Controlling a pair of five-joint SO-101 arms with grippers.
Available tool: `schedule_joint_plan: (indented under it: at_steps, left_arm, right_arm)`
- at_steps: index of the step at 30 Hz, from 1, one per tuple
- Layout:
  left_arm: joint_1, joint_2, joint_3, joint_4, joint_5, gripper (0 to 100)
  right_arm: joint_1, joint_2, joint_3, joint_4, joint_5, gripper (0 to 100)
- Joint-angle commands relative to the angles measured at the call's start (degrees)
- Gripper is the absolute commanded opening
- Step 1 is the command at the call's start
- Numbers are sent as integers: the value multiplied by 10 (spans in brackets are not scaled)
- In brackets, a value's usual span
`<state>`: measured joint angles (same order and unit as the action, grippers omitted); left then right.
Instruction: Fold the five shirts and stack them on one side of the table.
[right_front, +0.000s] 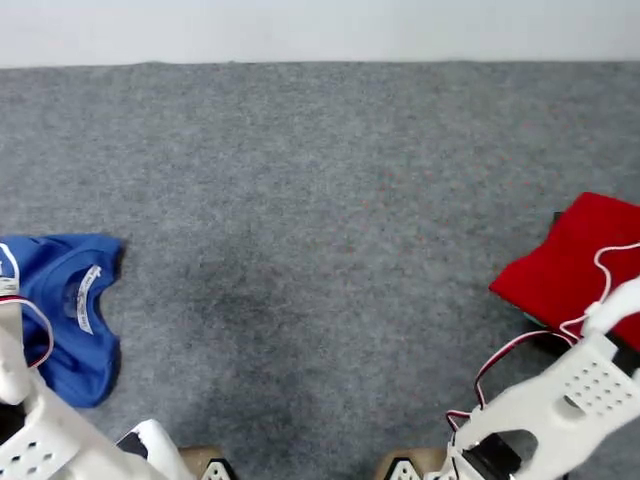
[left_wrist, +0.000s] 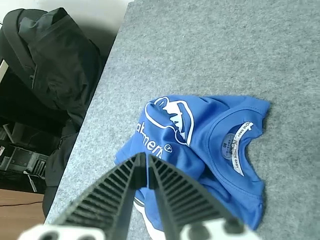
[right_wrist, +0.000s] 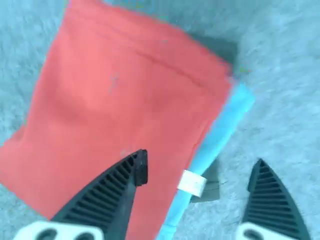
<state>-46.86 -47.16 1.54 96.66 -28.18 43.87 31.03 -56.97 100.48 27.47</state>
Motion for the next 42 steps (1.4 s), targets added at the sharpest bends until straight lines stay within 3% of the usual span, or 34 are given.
schedule_joint_plan:
  at_steps: [1, 4, 7, 10, 15, 20, 25, 31, 38, 42]
  left_arm:
    - [2, -5, 0, 1, 5, 14]
    - [2, -5, 0, 1, 5, 14]
    - [1, -5, 0, 2, 5, 14]
    - [1, -5, 0, 2, 6, 14]
    - [2, -5, 0, 17, 6, 14]
    - [2, -6, -3, 20, 6, 14]
    - [-1, -6, -3, 29, 6, 15]
    - [2, 0, 47, 35, 3, 30]
    - [2, 1, 200, 31, -28, 191]
    - [-1, 1, 320, -33, -61, 224]
  right_arm:
    - [0, -33, -43, 21, -4, 288]
    - [-2, 2, -41, 19, -4, 179]
    - [0, 61, -43, 3, -2, 9]
    - [14, 121, -43, -23, -2, 47]
    - [22, 206, -53, -101, -2, 6]
    - [2, 162, -167, 29, -3, 9]
    - [0, 94, -181, 25, -4, 9]
    - [-27, -16, -61, 26, -5, 9]
    - [-58, -230, 214, 25, -6, 13]
    - [-73, -337, 363, 24, -6, 13]
